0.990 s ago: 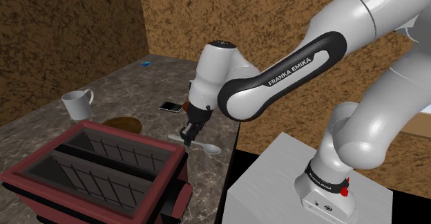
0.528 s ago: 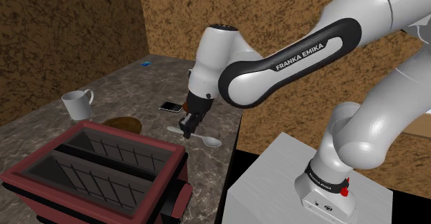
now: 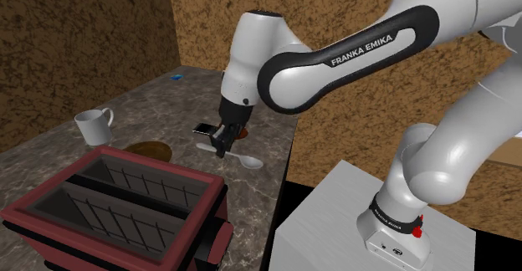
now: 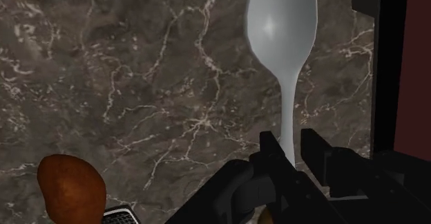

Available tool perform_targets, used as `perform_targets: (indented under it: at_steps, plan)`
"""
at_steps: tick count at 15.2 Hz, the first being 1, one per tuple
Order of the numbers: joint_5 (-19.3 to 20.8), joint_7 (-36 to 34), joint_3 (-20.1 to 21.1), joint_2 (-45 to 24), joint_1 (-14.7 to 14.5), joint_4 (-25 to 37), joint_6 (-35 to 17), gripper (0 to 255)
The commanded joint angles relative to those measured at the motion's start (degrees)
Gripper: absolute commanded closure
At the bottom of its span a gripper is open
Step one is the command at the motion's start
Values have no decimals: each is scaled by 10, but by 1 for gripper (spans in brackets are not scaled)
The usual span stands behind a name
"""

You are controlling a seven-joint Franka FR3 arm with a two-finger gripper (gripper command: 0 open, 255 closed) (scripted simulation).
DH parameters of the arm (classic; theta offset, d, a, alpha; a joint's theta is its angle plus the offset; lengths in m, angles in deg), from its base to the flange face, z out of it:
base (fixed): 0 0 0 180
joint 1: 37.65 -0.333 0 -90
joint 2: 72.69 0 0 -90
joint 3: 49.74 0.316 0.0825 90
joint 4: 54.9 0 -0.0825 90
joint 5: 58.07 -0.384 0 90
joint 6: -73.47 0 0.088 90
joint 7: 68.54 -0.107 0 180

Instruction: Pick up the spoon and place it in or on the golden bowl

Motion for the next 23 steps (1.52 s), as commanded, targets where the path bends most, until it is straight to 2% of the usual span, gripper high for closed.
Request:
perform_targets:
  at_steps: [1, 7, 14, 19, 20, 23]
  plan:
    - [20, -13, 7, -42, 9, 44, 3, 255]
    - [97, -59, 21, -185, 21, 199, 24, 255]
    - [179, -100, 11, -356, -9, 422, 89, 255]
    - [220, -106, -5, -497, -54, 639, 170, 255]
    - [232, -103, -12, -559, -75, 743, 212, 255]
    - [232, -104, -14, -558, -73, 718, 188, 255]
